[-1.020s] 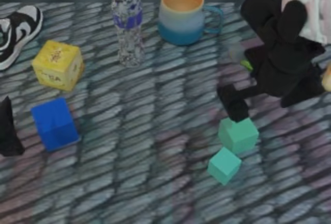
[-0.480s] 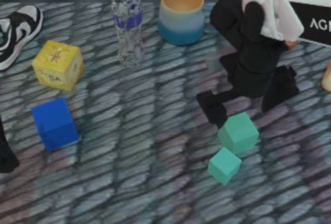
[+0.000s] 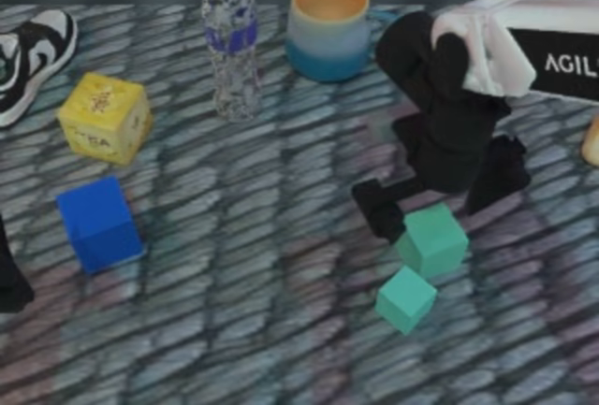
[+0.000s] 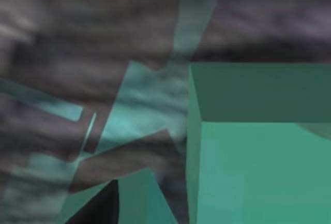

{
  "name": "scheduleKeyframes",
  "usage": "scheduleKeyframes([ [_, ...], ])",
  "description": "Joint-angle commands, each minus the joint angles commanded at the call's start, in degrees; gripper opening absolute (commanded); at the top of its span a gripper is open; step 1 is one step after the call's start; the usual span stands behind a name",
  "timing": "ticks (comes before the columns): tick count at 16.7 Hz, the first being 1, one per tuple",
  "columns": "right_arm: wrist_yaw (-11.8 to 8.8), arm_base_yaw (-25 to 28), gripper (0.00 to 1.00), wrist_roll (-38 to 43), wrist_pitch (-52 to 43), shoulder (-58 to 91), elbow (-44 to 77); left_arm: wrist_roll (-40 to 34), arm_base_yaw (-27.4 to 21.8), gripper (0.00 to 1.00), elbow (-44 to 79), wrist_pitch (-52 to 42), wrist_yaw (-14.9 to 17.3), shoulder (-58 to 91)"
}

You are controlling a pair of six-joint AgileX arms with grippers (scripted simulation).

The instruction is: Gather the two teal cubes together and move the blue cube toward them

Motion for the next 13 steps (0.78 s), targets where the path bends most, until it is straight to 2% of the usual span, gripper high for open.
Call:
scheduleKeyframes([
  [5,0.04,0.09,1.00,0.16,10.25,4.43,-5.71,0.00,0.00,1.00,0.00,0.00,0.00,0.00],
  [10,0.04,0.11,1.00,0.19,11.59,5.07,-6.51,0.00,0.00,1.00,0.00,0.00,0.00,0.00],
  [13,0.04,0.11,0.77,0.19,11.59,5.07,-6.51,0.00,0.00,1.00,0.00,0.00,0.00,0.00],
])
